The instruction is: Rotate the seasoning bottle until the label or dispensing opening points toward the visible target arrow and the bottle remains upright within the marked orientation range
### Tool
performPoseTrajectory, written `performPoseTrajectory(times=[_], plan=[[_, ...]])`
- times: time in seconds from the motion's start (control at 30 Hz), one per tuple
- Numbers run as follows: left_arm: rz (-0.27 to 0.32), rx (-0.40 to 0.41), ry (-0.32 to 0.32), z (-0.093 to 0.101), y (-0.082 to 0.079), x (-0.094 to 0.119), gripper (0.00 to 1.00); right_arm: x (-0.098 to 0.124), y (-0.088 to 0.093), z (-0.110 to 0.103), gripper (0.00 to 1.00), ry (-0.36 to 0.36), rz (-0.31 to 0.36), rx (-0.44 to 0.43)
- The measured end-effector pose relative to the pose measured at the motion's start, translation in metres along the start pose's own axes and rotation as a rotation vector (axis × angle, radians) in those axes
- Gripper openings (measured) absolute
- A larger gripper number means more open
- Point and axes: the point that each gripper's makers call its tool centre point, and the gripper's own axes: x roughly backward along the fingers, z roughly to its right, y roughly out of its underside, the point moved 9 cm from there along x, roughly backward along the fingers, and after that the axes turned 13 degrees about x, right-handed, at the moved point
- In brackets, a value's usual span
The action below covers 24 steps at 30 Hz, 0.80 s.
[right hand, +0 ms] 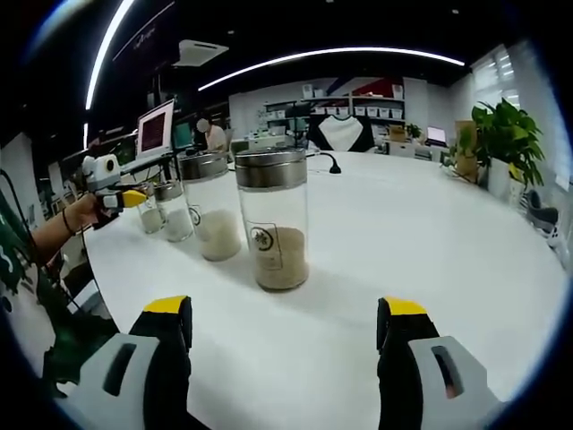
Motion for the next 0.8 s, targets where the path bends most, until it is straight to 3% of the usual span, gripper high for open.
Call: performPoseTrajectory(times=[0.47, 0.8], plan=[[0.028, 0.008, -0.089, 0.008, 0.001, 0.0, 0.37, 0.0, 0.0, 0.0, 0.87, 0.002, 0.003, 0.001], [0.052, 0.009, -0.201, 0.016, 0.003, -0.001, 0.37, 0.001, -0.001, 0.0, 0.87, 0.002, 0.007, 0.006]])
